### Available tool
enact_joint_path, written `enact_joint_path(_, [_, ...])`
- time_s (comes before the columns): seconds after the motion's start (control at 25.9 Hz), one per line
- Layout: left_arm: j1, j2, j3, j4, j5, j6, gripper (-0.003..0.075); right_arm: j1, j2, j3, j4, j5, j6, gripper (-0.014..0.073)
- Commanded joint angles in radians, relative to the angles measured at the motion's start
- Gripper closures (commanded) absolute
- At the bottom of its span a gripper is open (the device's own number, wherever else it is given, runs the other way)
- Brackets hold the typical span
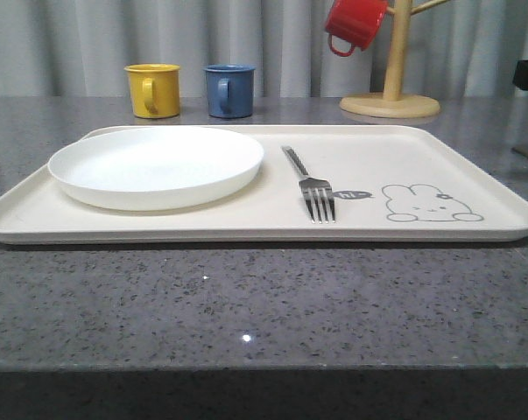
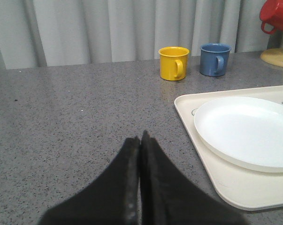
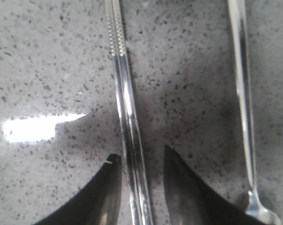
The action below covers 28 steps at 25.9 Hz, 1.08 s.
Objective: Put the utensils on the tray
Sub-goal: 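Lower the right gripper onto the chopsticks and grasp them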
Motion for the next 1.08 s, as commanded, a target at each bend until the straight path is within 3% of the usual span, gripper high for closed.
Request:
enact_joint_path(0.0, [0.001, 0.011, -0.028, -0.009, -0.085, -0.010, 0.0738, -0.007, -0.018, -0.022, -0.002, -0.020, -0.012, 0.0337])
enact_joint_path(0.15, [0.001, 0.011, -0.028, -0.009, -0.085, -0.010, 0.0738, -0.007, 0.004, -0.022, -0.001, -0.009, -0.012, 0.0344])
enact_joint_path(0.35, [0.001, 0.011, -0.028, -0.009, -0.085, -0.010, 0.0738, -0.007, 0.004, -0.025, -0.001, 0.007, -0.012, 0.0606])
enact_joint_path(0.43, [0.001, 0.011, -0.028, -0.009, -0.085, -0.010, 0.0738, -0.007, -0.005, -0.026, -0.001, 0.012, -0.012, 0.0664])
enact_joint_path(0.77, [0.001, 0.011, -0.028, -0.009, -0.085, -0.010, 0.0738, 0.030, -0.141, -0.109, 0.014, 0.086, 0.022, 0.0657])
enact_joint_path(1.04, [0.001, 0.011, -0.028, -0.009, -0.085, -0.010, 0.0738, 0.232, -0.148, -0.159, 0.023, 0.078, 0.125, 0.0647])
